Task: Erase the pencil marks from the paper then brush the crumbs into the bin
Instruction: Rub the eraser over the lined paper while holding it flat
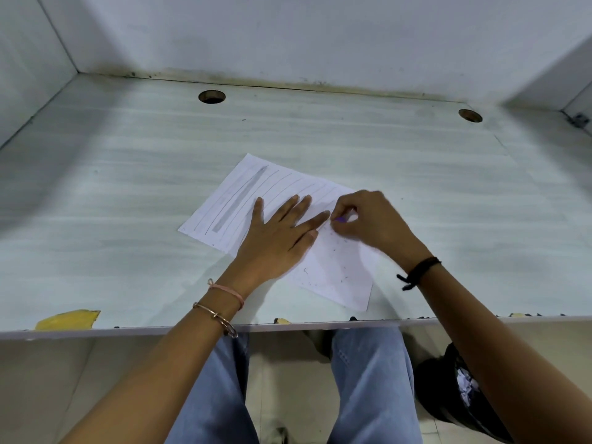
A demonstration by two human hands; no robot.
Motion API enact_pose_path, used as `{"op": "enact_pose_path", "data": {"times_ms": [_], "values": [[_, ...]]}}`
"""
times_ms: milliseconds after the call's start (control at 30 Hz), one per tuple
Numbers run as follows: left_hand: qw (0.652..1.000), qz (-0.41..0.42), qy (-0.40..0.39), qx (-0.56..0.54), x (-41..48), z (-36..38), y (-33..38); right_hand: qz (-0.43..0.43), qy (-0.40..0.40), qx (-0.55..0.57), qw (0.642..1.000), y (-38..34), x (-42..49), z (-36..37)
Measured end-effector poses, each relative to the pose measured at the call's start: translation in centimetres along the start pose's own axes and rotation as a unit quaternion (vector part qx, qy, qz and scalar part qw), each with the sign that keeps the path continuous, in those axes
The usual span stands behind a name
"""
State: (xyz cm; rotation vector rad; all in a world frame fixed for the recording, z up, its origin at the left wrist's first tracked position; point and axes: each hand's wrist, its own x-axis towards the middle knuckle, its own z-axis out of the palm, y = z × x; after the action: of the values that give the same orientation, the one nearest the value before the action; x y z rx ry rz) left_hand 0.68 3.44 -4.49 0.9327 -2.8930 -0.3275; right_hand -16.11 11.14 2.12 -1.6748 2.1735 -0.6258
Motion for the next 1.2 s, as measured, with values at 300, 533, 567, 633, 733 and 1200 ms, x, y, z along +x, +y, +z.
{"op": "enact_pose_path", "data": {"times_ms": [300,533,567,633,733,1200], "values": [[1.0,-0.002,-0.005,-0.004,0.0,0.0,0.0,-0.02,-0.033,0.027,0.999,-0.1,-0.5,0.0],[1.0,0.007,-0.019,0.011,0.1,-0.4,0.1,-0.057,-0.119,0.03,0.991,-1.6,-2.0,0.8],[1.0,0.004,-0.019,0.01,0.0,-0.3,0.1,-0.051,-0.104,0.039,0.992,-1.1,-1.7,0.5],[1.0,-0.002,-0.01,0.001,0.1,-0.1,0.0,-0.023,-0.029,0.054,0.998,0.0,-0.6,0.0],[1.0,-0.001,-0.003,-0.007,0.1,0.0,0.0,0.016,0.032,0.038,0.999,0.5,0.1,0.6],[0.995,0.026,0.091,0.001,2.2,-0.1,2.1,0.037,0.047,0.134,0.989,2.5,-3.1,0.2]]}}
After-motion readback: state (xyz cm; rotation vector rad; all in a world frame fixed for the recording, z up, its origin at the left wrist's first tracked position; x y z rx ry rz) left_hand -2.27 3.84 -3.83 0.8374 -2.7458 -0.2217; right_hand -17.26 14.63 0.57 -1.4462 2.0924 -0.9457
